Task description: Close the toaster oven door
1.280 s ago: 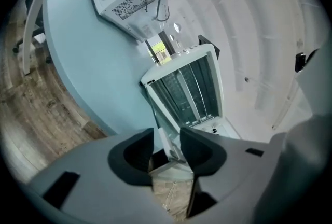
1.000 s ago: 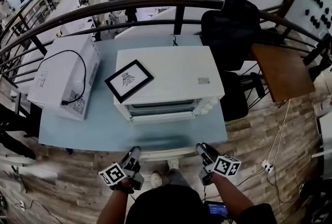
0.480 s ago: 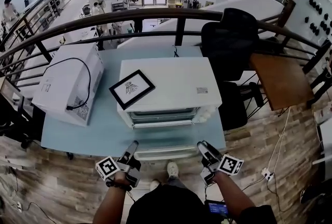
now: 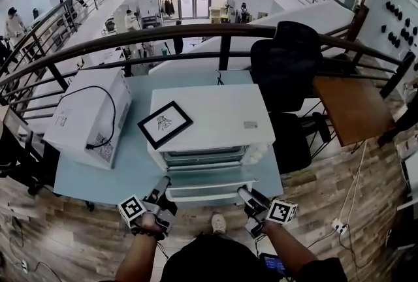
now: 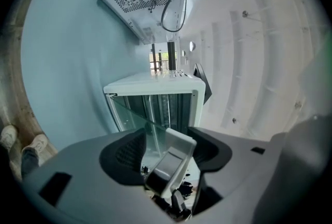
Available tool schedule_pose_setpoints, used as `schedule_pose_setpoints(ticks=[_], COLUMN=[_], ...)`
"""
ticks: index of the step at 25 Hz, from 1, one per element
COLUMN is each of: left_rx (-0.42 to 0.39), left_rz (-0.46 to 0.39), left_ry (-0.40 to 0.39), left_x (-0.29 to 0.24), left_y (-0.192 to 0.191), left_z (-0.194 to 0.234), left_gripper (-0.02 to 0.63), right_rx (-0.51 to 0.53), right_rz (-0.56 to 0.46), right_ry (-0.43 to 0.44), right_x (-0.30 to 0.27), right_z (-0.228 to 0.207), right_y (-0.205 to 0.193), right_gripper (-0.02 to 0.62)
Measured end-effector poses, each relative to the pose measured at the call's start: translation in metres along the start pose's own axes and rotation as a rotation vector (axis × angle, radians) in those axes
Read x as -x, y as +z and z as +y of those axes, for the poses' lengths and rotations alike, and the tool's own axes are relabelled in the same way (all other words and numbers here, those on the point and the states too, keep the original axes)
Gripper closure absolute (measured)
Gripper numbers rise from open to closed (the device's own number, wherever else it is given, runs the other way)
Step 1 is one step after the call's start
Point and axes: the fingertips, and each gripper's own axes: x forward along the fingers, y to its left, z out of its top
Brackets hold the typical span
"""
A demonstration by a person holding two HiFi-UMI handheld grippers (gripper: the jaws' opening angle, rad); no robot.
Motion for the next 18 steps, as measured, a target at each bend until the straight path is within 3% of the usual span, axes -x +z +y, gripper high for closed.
schedule_pose_setpoints(ticks=[4,8,12,18], left_rx=[0.048,0.053,0.008,-0.027], left_rz=[-0.029,-0.053,-0.112,-0.071], left_ry=[-0.028,-0.073,-0.134,-0.188], left_x=[-0.008,-0.014,-0.013,-0.02], left_y=[0.007,0.014,0.019,0.011], left_z=[-0.008,-0.017,-0.029,-0.043], left_gripper=[0.339,0.325,0.325,0.325], right_rx=[-0.033,-0.093,-0.109,-0.112], right_rz=[-0.031,-0.066,-0.087,-0.089], right_ry=[0.082,0.117,0.123,0.145], right_x=[-0.011,-0.02,-0.031,-0.044], right_z=[0.02,0.026,0.028,0.035], right_y=[0.018,0.032,0.049,0.067], right_gripper=[0.447,0.459,0.46,0.456])
